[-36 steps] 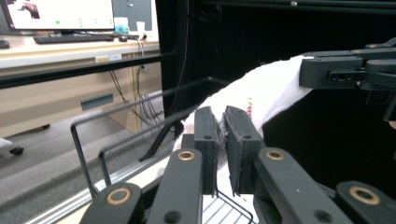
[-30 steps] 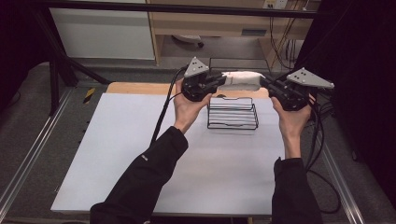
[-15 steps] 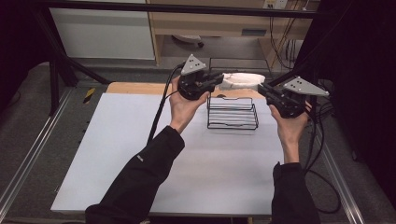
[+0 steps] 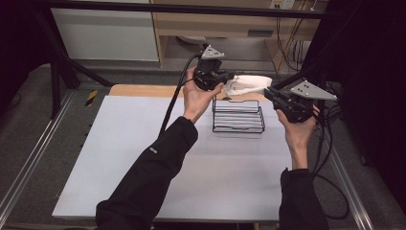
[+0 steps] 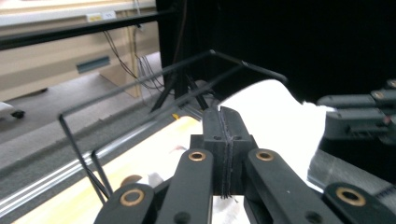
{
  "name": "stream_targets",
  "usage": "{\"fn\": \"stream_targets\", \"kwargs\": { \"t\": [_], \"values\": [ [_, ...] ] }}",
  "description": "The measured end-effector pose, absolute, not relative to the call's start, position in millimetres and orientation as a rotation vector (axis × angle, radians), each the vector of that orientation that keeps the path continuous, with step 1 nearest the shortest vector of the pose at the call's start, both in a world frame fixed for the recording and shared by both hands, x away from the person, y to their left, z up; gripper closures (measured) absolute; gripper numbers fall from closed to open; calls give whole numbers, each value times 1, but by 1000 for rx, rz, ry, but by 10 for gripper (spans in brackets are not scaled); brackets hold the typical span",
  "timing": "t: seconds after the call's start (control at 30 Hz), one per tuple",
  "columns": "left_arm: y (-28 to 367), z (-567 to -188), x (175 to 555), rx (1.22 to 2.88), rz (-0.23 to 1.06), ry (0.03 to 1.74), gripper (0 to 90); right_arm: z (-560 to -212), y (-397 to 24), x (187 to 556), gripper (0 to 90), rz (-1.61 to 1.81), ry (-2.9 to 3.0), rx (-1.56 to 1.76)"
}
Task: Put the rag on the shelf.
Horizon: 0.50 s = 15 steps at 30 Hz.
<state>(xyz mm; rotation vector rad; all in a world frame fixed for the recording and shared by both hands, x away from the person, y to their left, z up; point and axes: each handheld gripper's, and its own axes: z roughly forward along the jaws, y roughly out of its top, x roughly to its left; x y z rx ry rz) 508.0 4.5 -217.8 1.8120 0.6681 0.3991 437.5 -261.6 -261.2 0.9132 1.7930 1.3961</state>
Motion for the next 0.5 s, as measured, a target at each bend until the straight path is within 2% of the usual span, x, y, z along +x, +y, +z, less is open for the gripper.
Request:
{"fn": "stream_targets", "kwargs": {
  "t": [0.37,0.5],
  "values": [
    [6,-244,496,1876,379,618,897,-265,-262,437,797,1398,1813,932],
    [7,-249,496,1882,380,620,897,-265,-262,437,757,1397,1825,932]
  ]
}}
